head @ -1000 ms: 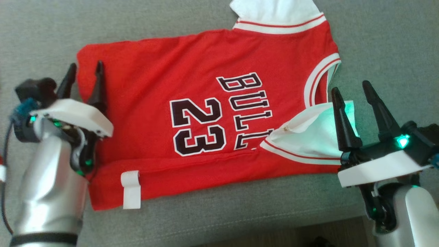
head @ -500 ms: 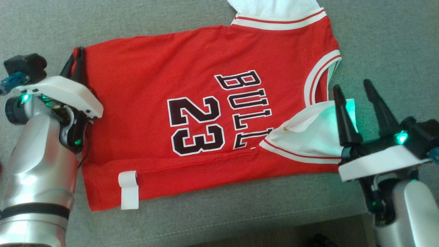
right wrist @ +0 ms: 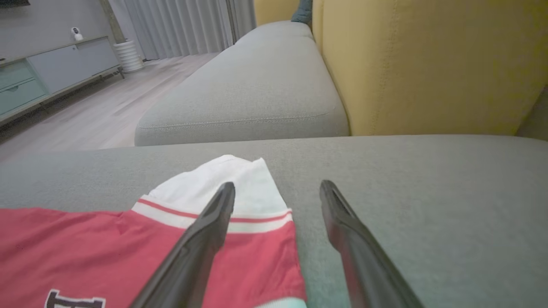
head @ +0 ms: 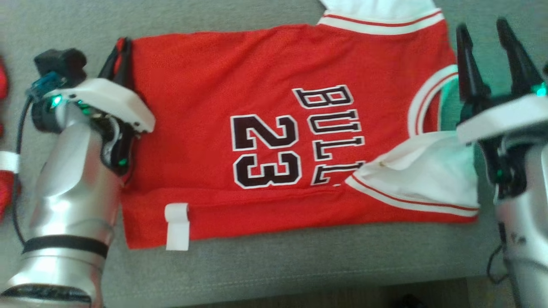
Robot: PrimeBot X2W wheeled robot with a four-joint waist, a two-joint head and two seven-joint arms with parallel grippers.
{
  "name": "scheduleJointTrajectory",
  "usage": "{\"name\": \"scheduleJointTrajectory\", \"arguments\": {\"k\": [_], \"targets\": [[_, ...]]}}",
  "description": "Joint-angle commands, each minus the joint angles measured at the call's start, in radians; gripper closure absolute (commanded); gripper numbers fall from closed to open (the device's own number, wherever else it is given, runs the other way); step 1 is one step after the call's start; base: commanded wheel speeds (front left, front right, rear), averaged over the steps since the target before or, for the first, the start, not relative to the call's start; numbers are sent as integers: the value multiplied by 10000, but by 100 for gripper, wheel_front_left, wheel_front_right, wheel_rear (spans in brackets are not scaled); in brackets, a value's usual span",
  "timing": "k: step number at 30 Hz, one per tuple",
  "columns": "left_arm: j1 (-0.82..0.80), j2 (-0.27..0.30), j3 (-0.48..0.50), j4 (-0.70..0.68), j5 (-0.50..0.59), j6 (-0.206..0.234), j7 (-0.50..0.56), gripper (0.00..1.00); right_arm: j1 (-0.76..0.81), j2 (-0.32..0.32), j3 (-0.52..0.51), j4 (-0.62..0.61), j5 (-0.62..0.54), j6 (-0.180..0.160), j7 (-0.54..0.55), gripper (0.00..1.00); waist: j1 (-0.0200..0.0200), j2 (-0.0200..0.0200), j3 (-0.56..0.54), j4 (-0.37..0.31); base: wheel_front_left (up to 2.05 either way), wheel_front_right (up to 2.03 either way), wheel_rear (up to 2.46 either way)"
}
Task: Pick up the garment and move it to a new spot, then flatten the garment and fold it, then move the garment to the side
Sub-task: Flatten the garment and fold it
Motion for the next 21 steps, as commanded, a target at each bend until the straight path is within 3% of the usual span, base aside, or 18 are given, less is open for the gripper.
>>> {"name": "scheduleJointTrajectory", "arguments": {"k": [1,13,21], "targets": [[-313,83,48,-188,139,-16,-166,100,-666,-226,305,72,152,-9,116,0,-1,0,301,406,0,0,0],[-902,-581,-554,-290,280,-135,-471,100,-4130,-883,1543,3127,821,-9,944,0,-1,0,699,1234,0,0,0],[-1060,-752,-747,-203,316,-148,-582,100,-5631,-1168,2197,5473,1125,-9,2172,0,-1,0,769,1453,0,0,0]]}}
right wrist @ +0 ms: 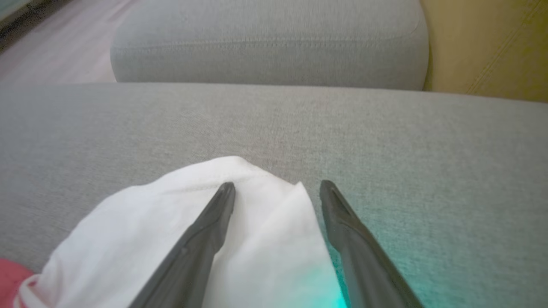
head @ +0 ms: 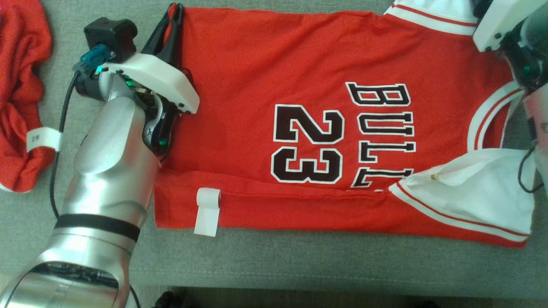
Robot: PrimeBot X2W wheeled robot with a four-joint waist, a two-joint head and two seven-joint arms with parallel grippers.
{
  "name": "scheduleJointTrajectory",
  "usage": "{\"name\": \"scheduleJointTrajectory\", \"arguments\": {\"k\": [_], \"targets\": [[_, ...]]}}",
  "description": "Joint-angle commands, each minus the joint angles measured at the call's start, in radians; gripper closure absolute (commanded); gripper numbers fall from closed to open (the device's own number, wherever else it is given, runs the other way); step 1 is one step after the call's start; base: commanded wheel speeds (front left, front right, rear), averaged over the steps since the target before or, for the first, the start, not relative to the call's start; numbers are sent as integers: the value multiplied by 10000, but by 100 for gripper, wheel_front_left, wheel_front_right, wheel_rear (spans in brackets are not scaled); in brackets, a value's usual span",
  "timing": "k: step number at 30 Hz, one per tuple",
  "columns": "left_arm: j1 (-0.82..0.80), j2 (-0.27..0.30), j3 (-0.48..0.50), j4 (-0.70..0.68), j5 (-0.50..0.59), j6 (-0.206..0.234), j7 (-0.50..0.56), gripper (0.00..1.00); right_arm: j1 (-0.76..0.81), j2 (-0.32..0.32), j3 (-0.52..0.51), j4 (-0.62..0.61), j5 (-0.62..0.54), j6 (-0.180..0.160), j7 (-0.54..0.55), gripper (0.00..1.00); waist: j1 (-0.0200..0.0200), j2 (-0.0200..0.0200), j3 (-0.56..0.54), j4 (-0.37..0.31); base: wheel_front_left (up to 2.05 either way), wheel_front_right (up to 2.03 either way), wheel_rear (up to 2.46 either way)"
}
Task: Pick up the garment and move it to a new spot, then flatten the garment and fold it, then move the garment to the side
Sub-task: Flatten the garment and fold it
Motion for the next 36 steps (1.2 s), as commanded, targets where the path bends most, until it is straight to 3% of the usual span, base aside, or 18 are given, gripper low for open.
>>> {"name": "scheduleJointTrajectory", "arguments": {"k": [1,9,10,11,12,25,36], "targets": [[-131,241,151,-166,47,-48,-73,100,-262,-29,166,-93,97,-9,187,0,-1,0,8,23,0,0,0],[-175,195,81,-154,24,-69,-114,100,-822,-159,1072,982,532,-9,1155,3,-1,0,119,114,0,0,0],[-176,194,76,-151,24,-71,-116,100,-854,-164,1180,1067,620,-9,1210,25,-1,0,128,122,0,0,0],[-171,194,73,-143,23,-73,-119,100,-875,-164,1275,1159,724,-9,1283,76,-1,0,123,125,0,0,0],[-164,197,70,-135,24,-75,-121,100,-907,-182,1356,1202,803,-9,1255,100,-1,0,114,127,0,0,0],[369,558,503,-1334,137,152,-133,100,-371,-696,1609,-73,1952,-9,-1533,100,-1,0,-407,-101,0,0,0],[1801,1034,948,-3122,124,515,-134,100,1400,-1177,1542,-2316,2361,-9,-2637,100,-1,0,-911,-466,0,0,0]]}}
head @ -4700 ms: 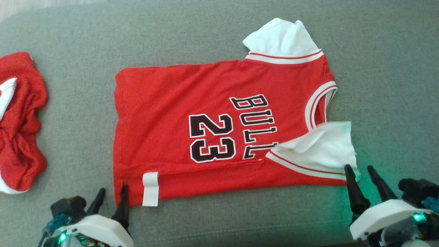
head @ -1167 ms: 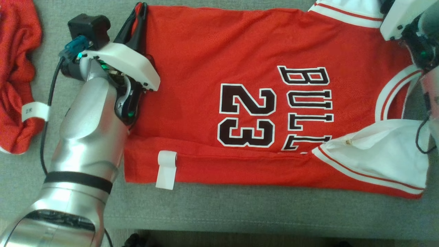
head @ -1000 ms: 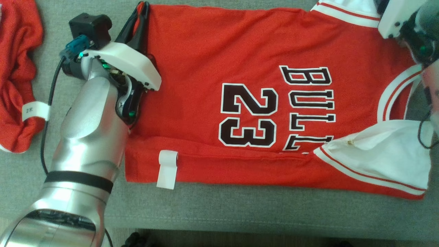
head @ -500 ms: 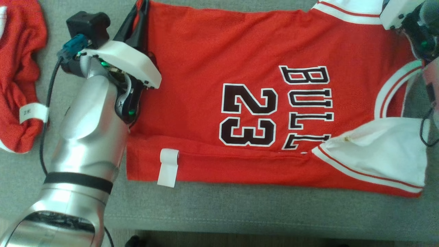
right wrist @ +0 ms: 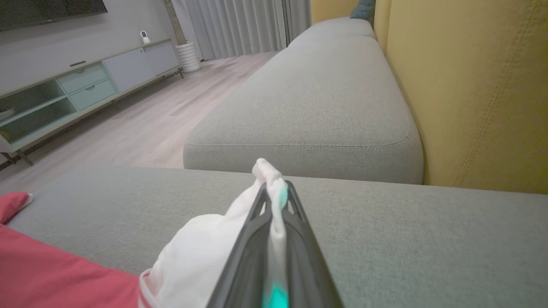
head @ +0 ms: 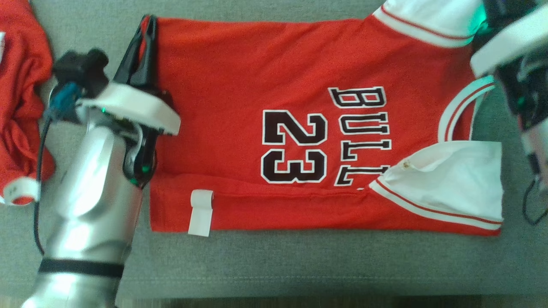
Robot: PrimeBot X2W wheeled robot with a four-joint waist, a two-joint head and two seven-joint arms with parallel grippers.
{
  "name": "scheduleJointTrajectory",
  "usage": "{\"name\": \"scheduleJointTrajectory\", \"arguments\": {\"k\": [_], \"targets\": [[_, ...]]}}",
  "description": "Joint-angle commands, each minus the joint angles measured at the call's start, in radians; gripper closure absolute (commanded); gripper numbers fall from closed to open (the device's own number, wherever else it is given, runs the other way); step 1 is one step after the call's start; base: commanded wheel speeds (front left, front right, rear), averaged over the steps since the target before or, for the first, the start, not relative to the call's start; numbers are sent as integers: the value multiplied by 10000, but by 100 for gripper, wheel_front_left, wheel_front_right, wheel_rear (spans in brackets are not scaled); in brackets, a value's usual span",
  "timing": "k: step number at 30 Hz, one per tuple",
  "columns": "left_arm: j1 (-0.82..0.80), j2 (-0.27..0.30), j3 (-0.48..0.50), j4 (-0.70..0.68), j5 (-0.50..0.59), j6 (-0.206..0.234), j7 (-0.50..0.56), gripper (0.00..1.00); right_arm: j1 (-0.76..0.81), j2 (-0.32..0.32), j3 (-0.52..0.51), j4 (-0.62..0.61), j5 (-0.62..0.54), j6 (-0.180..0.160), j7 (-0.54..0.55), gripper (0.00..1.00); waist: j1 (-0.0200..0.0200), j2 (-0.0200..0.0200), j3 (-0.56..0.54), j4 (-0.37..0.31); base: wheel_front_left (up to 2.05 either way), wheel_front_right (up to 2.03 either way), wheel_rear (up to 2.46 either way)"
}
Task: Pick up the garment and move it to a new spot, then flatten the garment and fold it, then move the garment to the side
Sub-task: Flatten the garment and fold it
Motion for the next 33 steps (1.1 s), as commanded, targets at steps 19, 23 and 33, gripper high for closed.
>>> {"name": "scheduleJointTrajectory", "arguments": {"k": [19,23,33], "targets": [[3870,981,995,-3768,-815,870,773,100,6440,1047,-2228,-4620,-697,-9,95,100,0,0,-768,-581,0,0,0],[4409,989,1044,-4068,-1043,976,1068,100,7121,1532,-2576,-4896,-866,-9,208,100,0,0,-807,-643,0,0,0],[5427,903,1034,-4117,-1389,1232,1436,13,8222,2152,-2920,-5029,-1329,-9,486,0,0,0,-965,-707,0,0,0]]}}
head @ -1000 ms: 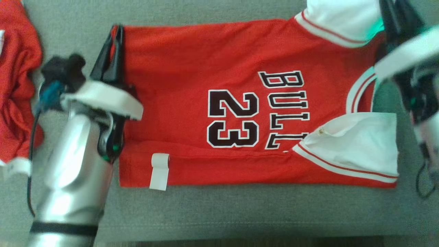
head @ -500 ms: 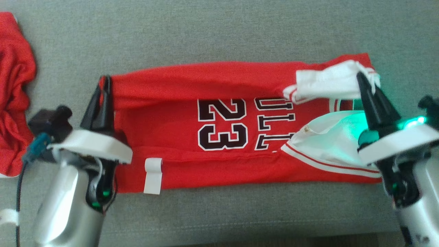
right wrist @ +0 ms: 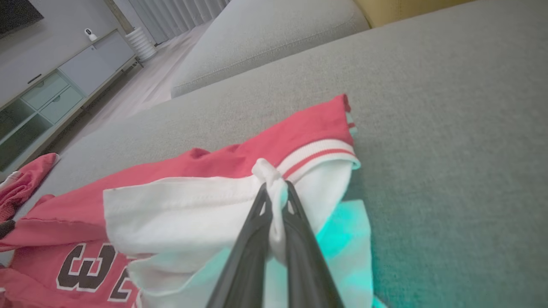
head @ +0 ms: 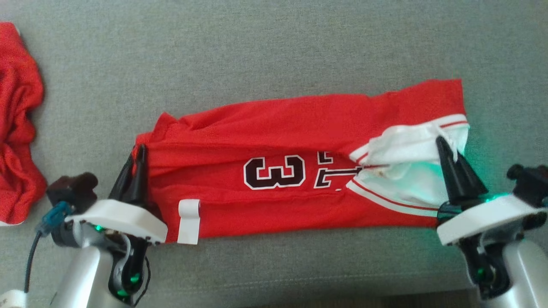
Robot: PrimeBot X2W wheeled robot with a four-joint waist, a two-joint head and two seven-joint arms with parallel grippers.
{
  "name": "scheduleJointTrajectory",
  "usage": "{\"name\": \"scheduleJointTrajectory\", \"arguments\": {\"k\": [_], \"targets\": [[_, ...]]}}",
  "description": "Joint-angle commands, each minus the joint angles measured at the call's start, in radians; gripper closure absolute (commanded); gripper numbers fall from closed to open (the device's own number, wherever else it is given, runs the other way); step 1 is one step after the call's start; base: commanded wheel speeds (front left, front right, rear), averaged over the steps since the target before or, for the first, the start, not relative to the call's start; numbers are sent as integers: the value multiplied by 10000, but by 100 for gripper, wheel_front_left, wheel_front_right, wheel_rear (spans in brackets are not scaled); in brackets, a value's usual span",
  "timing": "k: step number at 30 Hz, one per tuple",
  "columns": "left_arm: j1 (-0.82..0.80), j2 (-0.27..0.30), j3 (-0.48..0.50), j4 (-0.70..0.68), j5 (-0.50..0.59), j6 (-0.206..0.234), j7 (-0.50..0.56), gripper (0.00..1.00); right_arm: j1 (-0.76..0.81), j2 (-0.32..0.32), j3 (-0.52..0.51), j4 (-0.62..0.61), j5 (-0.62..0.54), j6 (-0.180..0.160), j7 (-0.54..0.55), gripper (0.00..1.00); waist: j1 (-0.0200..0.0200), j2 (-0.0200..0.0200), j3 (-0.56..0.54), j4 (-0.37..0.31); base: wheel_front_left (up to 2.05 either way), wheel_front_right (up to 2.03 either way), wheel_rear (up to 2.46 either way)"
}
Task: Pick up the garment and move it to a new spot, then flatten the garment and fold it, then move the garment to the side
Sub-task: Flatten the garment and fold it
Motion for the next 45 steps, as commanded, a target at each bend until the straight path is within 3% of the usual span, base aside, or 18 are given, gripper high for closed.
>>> {"name": "scheduleJointTrajectory", "arguments": {"k": [1,10,16,24,45], "targets": [[-28,214,346,-148,-26,71,-40,0,266,-5,85,-316,-127,-9,68,0,0,0,-53,-15,0,0,0],[270,260,346,-132,421,361,-857,0,970,348,-141,-964,-741,-9,-221,0,0,0,-355,-184,0,0,0],[567,292,415,-964,1062,803,-1319,0,946,430,-428,-1963,-1590,-9,-617,0,0,0,-706,-335,0,0,0],[945,366,313,-1920,1584,1014,-1434,0,799,529,-754,-2741,-2347,-9,-385,0,0,0,-1265,-372,0,0,0],[1175,499,157,-2531,1681,1310,-1166,0,1003,705,-909,-2850,-2408,-9,-134,0,0,0,-1230,-318,0,0,0]]}}
